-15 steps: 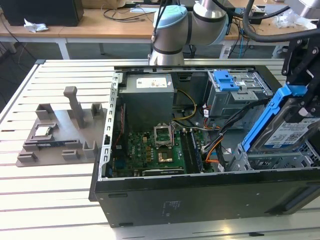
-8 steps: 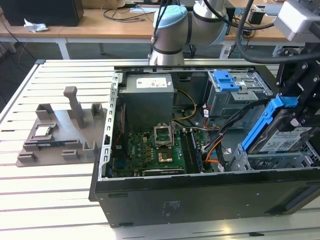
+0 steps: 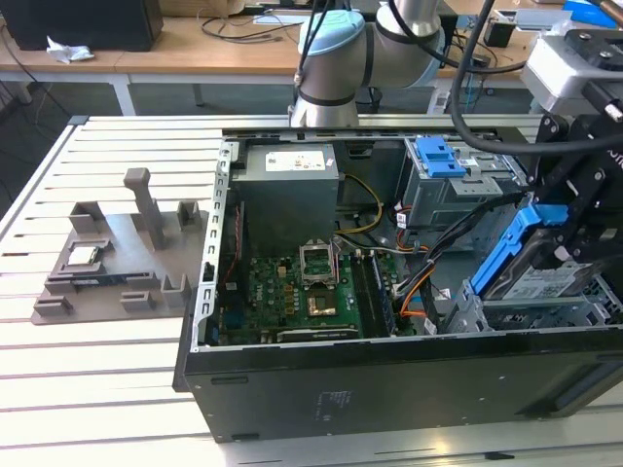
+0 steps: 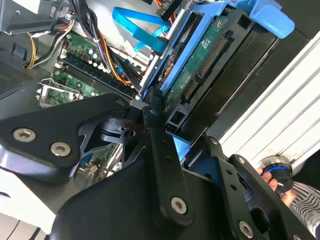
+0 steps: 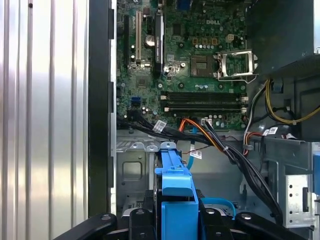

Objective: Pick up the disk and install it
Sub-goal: 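Insert the disk into the insertion slot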

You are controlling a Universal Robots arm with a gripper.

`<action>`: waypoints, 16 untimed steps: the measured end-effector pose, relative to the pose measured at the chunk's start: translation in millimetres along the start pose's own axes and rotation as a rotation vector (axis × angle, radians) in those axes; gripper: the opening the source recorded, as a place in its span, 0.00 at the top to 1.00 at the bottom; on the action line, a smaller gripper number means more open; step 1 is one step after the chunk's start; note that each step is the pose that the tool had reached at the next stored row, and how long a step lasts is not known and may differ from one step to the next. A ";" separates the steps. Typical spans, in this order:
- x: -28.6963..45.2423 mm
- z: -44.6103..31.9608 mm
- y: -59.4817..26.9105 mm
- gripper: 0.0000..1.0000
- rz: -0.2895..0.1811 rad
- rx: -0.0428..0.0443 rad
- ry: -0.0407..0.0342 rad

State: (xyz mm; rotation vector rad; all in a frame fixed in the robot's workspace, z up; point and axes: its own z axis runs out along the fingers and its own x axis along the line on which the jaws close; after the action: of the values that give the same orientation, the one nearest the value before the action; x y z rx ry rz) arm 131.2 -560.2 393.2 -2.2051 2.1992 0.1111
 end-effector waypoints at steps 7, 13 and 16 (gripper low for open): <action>0.1 0.8 0.0 0.56 0.000 0.0000 0.0000; 0.1 1.3 -0.1 0.76 0.000 0.0000 0.0000; 0.1 1.5 -0.1 0.88 0.000 0.0000 0.0000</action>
State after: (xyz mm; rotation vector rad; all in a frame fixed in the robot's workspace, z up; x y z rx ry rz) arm 131.2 -560.2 391.8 -2.2051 2.1992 0.1111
